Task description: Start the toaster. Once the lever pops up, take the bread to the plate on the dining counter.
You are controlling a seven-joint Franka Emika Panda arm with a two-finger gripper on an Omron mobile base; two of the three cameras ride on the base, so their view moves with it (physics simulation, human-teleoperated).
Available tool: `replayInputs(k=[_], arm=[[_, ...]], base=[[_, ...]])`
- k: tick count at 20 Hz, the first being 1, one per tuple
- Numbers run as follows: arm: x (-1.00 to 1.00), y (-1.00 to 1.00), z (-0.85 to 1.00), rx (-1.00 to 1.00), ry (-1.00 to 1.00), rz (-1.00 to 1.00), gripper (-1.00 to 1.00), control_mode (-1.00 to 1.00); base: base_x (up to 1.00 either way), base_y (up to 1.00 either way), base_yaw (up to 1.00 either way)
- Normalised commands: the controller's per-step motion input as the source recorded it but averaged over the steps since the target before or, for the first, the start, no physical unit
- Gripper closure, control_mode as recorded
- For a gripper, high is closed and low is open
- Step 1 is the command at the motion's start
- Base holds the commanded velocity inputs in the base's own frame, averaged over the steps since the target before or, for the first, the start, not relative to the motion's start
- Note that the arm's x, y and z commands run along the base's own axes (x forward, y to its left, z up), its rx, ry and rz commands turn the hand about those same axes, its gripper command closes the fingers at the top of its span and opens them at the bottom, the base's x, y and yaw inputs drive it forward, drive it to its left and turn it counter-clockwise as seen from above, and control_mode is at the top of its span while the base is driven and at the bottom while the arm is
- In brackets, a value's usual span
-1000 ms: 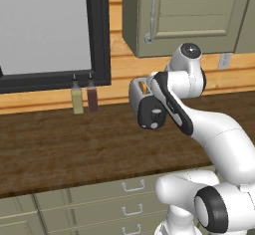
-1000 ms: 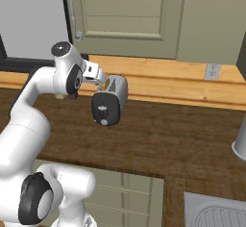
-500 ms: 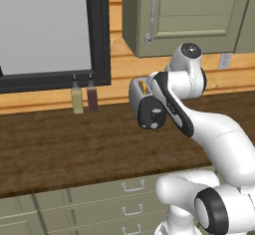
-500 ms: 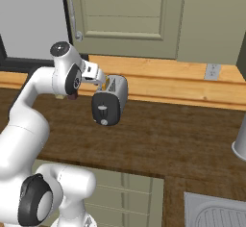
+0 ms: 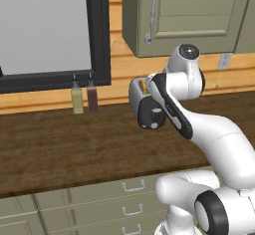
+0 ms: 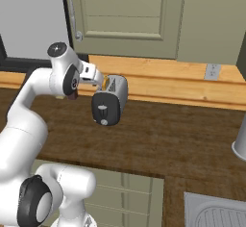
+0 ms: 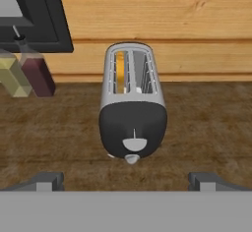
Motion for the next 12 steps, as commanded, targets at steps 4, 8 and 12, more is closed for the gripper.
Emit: replayInputs(k=[4, 8, 12], arm=[[0.00, 0.03, -0.19, 0.00, 0.00, 0.00, -1.00, -1.00], [0.00, 0.00, -0.21, 0.00, -0.01, 0.00, -1.00, -1.00], [0.09, 0.00, -0.22, 0.00, 0.00, 0.00, -1.00, -1.00]], base=[[0.00, 0.00, 0.00], [0.00, 0.00, 0.00], [0.00, 0.00, 0.00]])
